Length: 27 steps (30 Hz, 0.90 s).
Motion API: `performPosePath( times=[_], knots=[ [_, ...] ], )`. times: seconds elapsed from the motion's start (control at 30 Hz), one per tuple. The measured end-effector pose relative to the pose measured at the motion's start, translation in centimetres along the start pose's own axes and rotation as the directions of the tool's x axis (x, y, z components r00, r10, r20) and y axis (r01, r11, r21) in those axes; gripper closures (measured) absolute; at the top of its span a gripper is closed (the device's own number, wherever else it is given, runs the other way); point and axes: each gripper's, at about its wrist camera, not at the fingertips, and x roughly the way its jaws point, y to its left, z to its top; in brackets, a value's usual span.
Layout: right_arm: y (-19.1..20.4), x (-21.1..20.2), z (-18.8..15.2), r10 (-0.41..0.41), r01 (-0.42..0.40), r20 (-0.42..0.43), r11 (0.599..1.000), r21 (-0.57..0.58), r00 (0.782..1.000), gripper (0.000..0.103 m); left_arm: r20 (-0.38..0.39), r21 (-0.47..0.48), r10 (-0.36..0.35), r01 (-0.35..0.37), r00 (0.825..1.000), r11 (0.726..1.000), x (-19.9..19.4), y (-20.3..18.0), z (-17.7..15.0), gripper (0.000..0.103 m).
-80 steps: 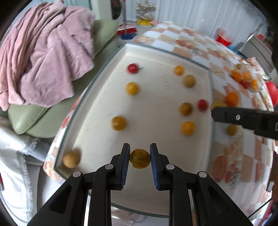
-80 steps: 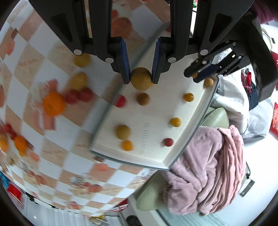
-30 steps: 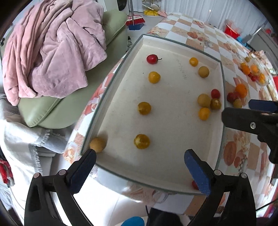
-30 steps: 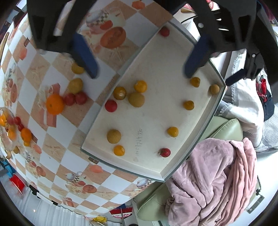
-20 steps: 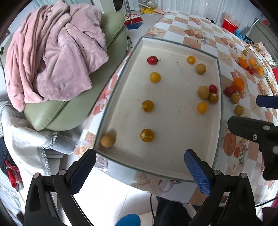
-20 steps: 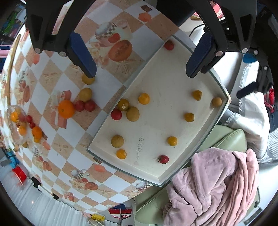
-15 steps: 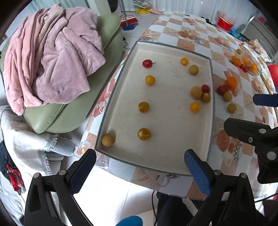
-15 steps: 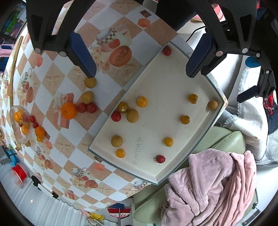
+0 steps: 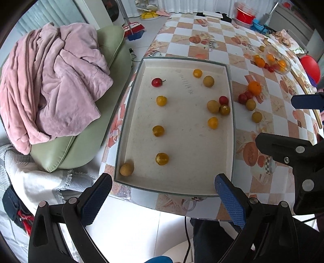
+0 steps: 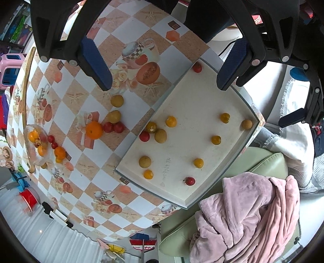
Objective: Organize fruits
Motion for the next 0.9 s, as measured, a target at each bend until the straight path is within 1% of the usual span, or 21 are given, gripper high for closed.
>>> performPosePath(
  times=[0.47, 0.9],
  knots=[
    [0.0, -0.4, 0.7, -0.020, 0.020, 0.006, 1.000, 0.018, 1.000, 0.000, 0.005, 0.030, -0.002, 0.002, 1.000, 1.000, 0.1, 0.4, 0.8, 0.001],
    [0.2, -0.2, 0.9, -0.025, 0.025, 0.001, 0.999, 0.025, 1.000, 0.000, 0.003, 0.048, -0.020, 0.020, 1.000, 0.999, 0.5, 0.6, 1.1, 0.001]
  ],
)
